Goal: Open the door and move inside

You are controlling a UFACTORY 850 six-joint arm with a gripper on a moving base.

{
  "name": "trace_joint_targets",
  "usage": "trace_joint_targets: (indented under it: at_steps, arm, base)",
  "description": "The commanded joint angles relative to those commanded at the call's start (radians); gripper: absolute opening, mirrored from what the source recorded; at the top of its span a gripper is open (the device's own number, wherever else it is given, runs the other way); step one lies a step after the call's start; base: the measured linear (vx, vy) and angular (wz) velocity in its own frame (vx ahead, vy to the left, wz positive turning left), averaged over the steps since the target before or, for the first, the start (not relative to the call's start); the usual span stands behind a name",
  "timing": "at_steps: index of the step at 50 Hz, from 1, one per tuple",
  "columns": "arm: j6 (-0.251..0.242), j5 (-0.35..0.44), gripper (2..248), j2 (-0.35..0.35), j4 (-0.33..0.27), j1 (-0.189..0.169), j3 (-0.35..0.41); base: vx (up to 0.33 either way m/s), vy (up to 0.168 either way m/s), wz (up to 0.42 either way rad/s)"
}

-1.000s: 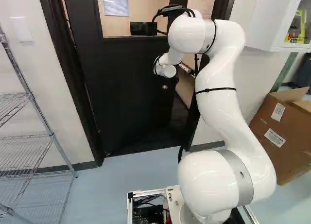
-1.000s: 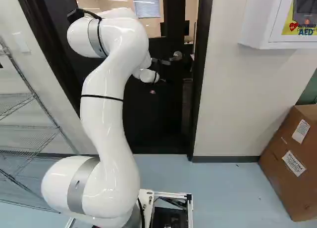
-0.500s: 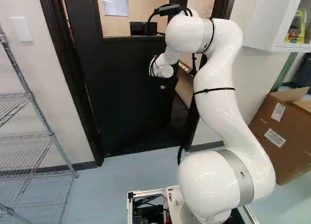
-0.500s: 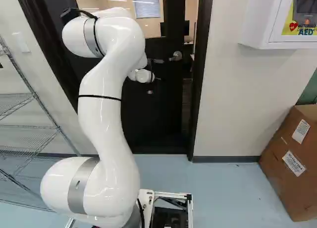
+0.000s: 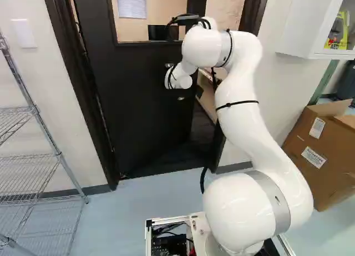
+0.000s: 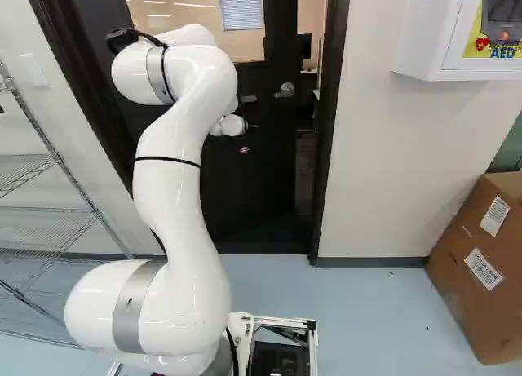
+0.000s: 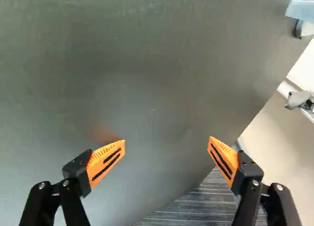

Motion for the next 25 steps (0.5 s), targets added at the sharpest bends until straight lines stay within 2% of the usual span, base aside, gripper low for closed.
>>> trace_joint_targets:
  at_steps: [12, 25]
  arm:
    - [0.000, 0.000, 247, -0.049, -0.001, 0.011, -0.070]
    - [0.000, 0.000, 247, -0.005, -0.001, 0.010, -0.007]
  base:
    - [0.000, 0.000, 0.000]
    - [0.000, 0.000, 0.000]
